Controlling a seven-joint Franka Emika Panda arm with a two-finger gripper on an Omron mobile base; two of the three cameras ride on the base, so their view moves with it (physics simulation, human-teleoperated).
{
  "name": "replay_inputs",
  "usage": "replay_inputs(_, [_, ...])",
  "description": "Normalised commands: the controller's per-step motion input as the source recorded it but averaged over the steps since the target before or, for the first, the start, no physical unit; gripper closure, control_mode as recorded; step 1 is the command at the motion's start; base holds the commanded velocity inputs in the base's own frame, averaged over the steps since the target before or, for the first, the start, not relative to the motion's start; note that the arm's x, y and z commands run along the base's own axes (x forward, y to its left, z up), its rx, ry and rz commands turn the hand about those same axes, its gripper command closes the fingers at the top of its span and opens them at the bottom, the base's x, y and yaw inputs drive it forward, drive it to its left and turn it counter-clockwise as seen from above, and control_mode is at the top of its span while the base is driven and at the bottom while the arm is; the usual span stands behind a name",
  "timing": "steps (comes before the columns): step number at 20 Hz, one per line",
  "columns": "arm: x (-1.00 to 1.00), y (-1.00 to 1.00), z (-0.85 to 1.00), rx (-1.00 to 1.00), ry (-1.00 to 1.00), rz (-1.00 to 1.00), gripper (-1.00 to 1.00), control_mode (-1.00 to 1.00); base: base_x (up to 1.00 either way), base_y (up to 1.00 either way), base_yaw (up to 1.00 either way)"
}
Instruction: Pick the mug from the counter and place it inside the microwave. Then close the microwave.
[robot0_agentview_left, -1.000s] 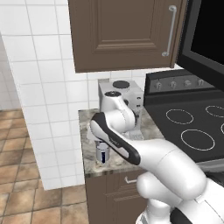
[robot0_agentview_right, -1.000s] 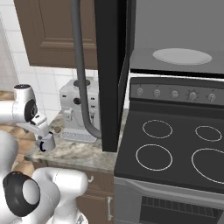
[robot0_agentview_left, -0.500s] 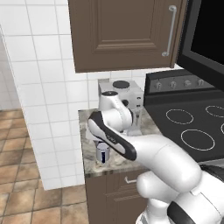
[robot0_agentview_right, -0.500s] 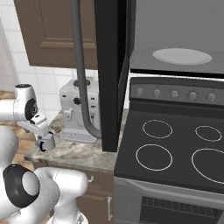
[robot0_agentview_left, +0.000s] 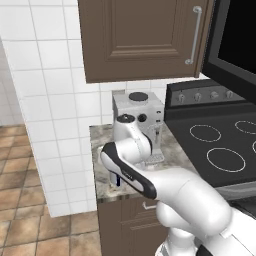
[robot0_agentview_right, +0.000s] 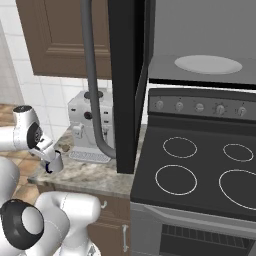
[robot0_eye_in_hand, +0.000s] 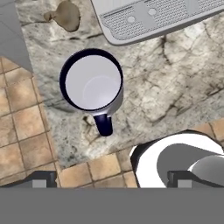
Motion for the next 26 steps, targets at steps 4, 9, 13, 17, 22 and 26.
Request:
replay_inputs(4, [0.00,0.00,-0.20,0.00,-0.03,0.01,-1.00,-1.00,0.00,0.00,0.00])
replay_inputs(9, [0.09,0.00,-0.19,0.00,0.00,0.03,-1.00,-1.00,0.00,0.00,0.00])
replay_inputs(13, [0.11,0.00,-0.09,0.00,0.00,0.05,-1.00,-1.00,0.00,0.00,0.00])
replay_inputs(17, [0.01,0.04,-0.01,0.00,0.00,0.05,-1.00,-1.00,0.00,0.00,0.00])
replay_inputs(22, [0.00,0.06,-0.08,0.00,0.00,0.04,-1.00,-1.00,0.00,0.00,0.00])
replay_inputs(26, [0.04,0.09,-0.19,0.00,0.00,0.04,-1.00,-1.00,0.00,0.00,0.00])
